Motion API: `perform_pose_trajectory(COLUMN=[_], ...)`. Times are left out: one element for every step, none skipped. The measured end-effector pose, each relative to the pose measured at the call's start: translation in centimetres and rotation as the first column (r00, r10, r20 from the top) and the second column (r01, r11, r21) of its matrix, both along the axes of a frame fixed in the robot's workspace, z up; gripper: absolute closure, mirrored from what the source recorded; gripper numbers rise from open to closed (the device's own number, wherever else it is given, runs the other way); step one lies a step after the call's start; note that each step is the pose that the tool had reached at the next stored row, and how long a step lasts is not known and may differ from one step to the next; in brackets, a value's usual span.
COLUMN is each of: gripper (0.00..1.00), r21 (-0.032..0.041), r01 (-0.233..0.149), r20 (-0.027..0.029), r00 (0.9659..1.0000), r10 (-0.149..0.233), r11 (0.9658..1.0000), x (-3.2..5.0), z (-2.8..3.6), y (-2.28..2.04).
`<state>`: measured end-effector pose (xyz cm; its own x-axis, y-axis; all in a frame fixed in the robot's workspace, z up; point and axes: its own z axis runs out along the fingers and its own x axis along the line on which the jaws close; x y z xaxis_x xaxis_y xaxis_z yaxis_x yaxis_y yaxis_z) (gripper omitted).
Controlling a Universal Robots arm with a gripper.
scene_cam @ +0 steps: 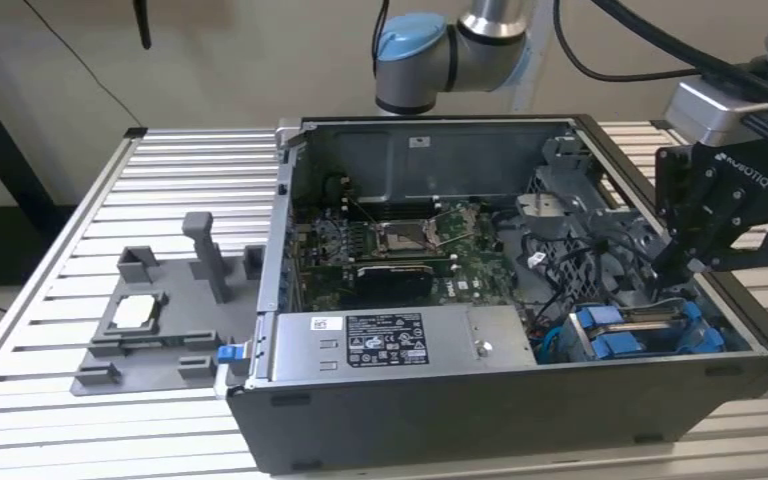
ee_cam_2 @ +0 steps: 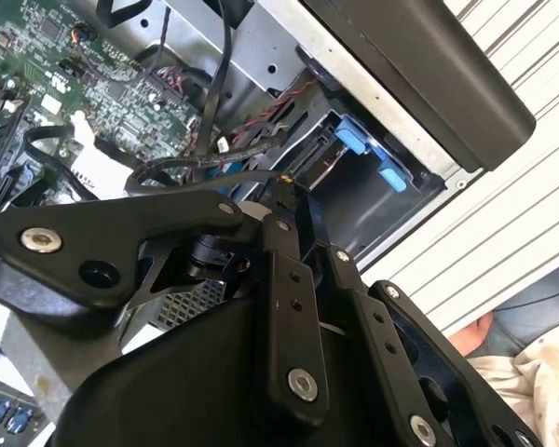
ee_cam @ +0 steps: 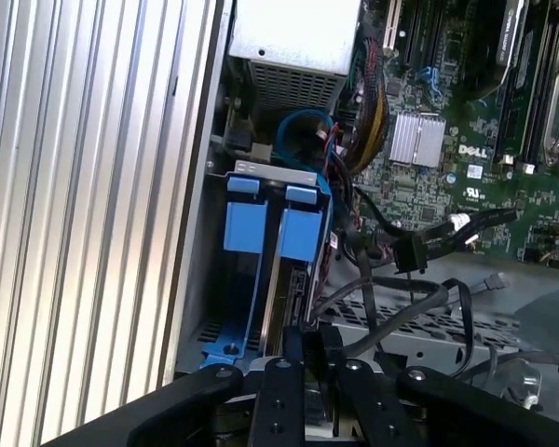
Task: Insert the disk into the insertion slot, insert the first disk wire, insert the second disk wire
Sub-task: 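Insert the first disk wire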
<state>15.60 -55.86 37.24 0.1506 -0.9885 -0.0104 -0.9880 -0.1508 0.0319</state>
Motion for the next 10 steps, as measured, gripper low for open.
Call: perform_pose_trajectory(gripper=[0.81,0.81,0.81,0.81,0.81,0.81,0.81,0.81,0.81,0.81], r21=[0.0001,0.0002,0.0001,0.0001,0.0001,0.0001,0.0002,0.0000,-0.0001,0.0001], r01=[0.000,0.000,0.000,0.000,0.000,0.000,0.000,0.000,0.000,0.000], r20=[0.0000,0.0000,0.0000,0.0000,-0.0006,-0.0015,-0.0043,-0.0093,-0.0150,-0.0216], r00=[1.0000,1.0000,1.0000,1.0000,1.0000,1.0000,1.0000,1.0000,0.9999,0.9998], r10=[0.000,0.000,0.000,0.000,0.000,0.000,0.000,0.000,0.000,0.000], r11=[1.0000,1.0000,1.0000,1.0000,1.0000,1.0000,1.0000,1.0000,1.0000,1.0000], x=[0.02,0.02,0.03,0.04,0.05,0.07,0.12,0.17,0.23,0.32], z=[0.00,-0.01,-0.01,0.00,-0.01,-0.02,-0.05,-0.07,-0.09,-0.14], y=[0.00,0.00,-0.01,-0.01,-0.01,-0.01,-0.02,-0.03,-0.04,-0.06])
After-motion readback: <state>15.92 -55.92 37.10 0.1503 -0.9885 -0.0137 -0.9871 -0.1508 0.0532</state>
